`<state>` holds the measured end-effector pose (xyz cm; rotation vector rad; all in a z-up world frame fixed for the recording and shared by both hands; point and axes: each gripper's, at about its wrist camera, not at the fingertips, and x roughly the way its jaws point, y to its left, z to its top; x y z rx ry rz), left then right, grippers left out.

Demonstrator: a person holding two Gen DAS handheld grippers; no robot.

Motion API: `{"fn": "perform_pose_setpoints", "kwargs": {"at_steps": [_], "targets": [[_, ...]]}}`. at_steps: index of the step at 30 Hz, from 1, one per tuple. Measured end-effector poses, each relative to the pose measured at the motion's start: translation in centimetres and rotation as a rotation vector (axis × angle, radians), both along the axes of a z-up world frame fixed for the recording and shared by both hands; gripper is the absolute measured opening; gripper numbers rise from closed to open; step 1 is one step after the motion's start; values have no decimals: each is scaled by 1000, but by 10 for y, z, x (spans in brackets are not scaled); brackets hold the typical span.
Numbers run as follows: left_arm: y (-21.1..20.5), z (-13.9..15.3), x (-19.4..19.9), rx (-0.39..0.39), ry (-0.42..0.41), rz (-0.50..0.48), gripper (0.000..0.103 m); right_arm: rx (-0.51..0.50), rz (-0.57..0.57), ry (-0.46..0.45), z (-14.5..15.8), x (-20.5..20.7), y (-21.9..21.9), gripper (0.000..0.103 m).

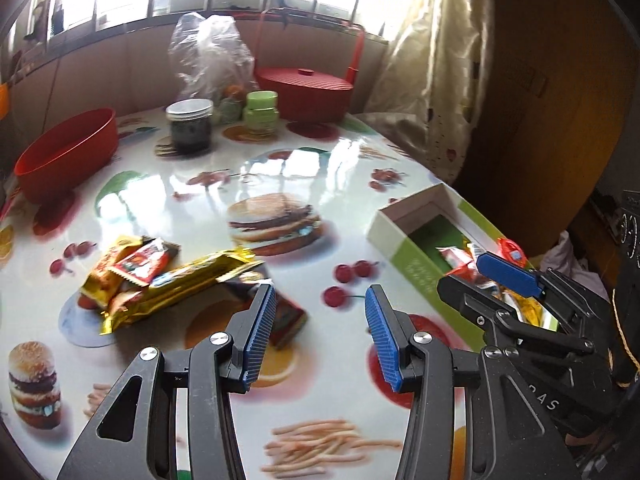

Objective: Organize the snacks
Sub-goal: 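Move both open tools back over the remaining table snacks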

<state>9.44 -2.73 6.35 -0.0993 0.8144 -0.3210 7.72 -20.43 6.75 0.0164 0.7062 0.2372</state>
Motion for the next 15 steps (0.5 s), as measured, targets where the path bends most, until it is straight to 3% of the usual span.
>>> {"fn": "perform_pose_setpoints", "kwargs": {"at_steps": [15], "targets": [[63,-12,8,38,17,90,48,2,156,50,-14,24,57,53]]}}
